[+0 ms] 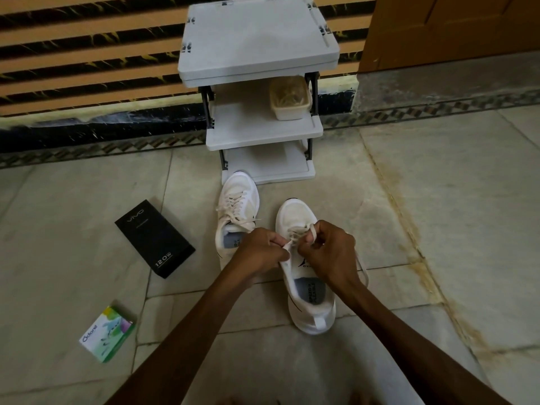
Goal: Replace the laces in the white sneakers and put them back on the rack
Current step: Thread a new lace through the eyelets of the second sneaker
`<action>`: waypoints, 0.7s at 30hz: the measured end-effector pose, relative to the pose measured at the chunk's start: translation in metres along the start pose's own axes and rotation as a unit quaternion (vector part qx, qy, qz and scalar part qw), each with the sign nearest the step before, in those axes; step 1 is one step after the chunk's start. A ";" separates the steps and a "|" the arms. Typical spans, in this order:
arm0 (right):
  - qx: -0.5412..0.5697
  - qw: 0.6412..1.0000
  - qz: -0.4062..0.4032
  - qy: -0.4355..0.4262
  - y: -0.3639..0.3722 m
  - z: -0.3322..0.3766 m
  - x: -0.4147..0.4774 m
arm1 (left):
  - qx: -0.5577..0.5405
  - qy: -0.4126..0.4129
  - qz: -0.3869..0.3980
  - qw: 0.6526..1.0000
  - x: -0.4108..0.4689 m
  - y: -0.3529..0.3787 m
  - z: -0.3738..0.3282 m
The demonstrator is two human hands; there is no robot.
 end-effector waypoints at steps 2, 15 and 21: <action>-0.003 1.000 -0.011 -0.011 0.001 0.001 -0.002 | 0.008 0.001 -0.003 1.000 0.001 0.000 0.001; -0.086 0.996 0.008 -0.005 0.015 -0.005 -0.005 | 0.239 0.135 -0.095 0.957 -0.002 -0.009 -0.030; -0.101 0.994 0.042 -0.001 0.017 -0.008 -0.008 | 0.558 0.125 -0.215 0.792 -0.010 -0.027 -0.064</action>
Point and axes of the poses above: each hand's wrist, its own x-axis towards the middle knuckle, its own y-axis out of the palm, z = x × y, the point moved 9 cm from there along x, towards the middle knuckle, and after that the axes turned 9 degrees about x, right-handed, at the moved point
